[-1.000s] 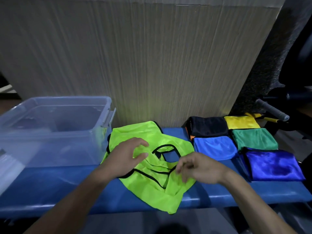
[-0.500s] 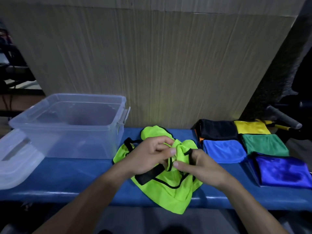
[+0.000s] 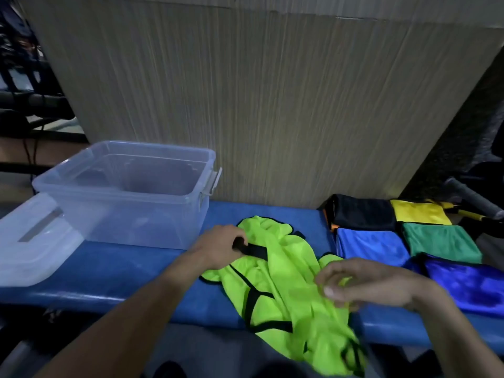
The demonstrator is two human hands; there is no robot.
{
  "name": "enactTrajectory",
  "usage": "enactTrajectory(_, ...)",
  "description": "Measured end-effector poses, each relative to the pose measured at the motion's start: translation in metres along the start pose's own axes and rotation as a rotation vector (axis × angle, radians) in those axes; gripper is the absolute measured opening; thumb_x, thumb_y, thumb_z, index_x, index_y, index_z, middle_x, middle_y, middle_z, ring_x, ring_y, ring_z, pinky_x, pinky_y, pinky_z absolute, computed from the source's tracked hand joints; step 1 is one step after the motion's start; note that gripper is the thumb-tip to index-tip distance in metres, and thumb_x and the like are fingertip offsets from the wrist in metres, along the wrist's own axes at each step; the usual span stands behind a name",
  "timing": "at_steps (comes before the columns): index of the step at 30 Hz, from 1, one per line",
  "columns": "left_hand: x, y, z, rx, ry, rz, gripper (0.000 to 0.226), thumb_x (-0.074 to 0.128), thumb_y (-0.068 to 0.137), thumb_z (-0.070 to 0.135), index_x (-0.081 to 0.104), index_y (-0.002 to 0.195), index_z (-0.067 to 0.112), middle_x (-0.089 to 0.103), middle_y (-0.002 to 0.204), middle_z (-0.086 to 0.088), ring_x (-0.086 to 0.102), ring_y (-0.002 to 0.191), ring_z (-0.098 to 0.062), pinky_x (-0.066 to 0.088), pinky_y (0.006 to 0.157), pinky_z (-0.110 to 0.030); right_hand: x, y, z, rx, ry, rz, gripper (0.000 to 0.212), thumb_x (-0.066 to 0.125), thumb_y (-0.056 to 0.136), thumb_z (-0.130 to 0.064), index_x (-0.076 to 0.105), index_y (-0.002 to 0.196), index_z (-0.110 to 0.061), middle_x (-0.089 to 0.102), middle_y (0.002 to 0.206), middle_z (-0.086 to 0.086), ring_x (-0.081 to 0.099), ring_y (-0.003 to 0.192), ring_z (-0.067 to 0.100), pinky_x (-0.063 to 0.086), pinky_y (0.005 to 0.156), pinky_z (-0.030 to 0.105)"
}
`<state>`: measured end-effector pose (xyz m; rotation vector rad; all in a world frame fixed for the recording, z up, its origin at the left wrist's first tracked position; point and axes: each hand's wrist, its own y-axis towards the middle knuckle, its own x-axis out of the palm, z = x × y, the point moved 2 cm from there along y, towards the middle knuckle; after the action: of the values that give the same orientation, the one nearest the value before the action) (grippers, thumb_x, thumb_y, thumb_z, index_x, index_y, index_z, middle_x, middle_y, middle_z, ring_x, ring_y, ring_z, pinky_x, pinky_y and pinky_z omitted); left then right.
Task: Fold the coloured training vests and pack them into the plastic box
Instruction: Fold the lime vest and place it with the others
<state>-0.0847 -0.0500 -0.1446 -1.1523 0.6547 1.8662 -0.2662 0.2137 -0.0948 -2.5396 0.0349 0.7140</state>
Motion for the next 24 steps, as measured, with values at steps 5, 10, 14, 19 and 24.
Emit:
enactTrajectory(5,-0.021,-0.007,0.038,0.143,-0.543,0.266,0.023,0.068,0.091,0.006,0.065,0.085,0.028,0.067,0.081,0.008,0.062,0.074,-0.009,0.046,0.071,-0.023,0.0,0.042,0.001,-0.064,0.021,0.548,0.059,0.07,0.08,-0.06,0.062,0.126,-0.025,0.064,0.124,-0.008,0.063,0.11,0.011,0.049,0.092,0.029)
enactTrajectory(10,-0.025,-0.007,0.042,0.02,-0.561,0.375,0.027,0.057,0.096,0.003,0.061,0.087,0.027,0.063,0.083,0.012,0.058,0.072,-0.003,0.042,0.062,-0.013,0.026,0.083,0.019,0.152,-0.385,0.449,0.092,0.078,0.074,-0.059,0.04,0.149,-0.021,0.054,0.136,0.002,0.051,0.129,0.025,0.043,0.107,0.037)
enactTrajectory(14,-0.042,-0.006,0.046,0.048,-0.695,0.638,0.041,0.046,0.085,-0.011,0.056,0.086,0.028,0.062,0.088,0.008,0.059,0.084,-0.012,0.045,0.074,-0.02,0.026,0.088,0.002,-0.129,-0.14,0.683,0.017,0.075,0.086,-0.013,0.066,0.08,-0.026,0.066,0.07,-0.013,0.062,0.07,0.012,0.055,0.073,0.031)
enactTrajectory(19,-0.09,-0.036,0.075,0.44,-0.53,0.973,0.03,0.053,0.088,-0.006,0.059,0.098,0.021,0.058,0.1,-0.002,0.058,0.094,-0.011,0.045,0.085,-0.022,-0.015,0.05,-0.036,-0.591,0.282,1.219,0.018,0.065,0.09,-0.011,0.07,0.105,-0.02,0.071,0.1,-0.003,0.065,0.091,0.01,0.05,0.083,0.025)
enactTrajectory(24,-0.047,-0.029,0.05,0.546,0.036,-0.004,0.016,0.074,0.084,0.017,0.066,0.098,0.013,0.06,0.095,-0.003,0.058,0.09,-0.018,0.051,0.082,-0.043,-0.015,0.047,-0.031,-0.445,0.26,0.893,0.021,0.069,0.084,-0.013,0.074,0.102,-0.023,0.073,0.105,-0.008,0.066,0.1,0.008,0.049,0.088,0.025)
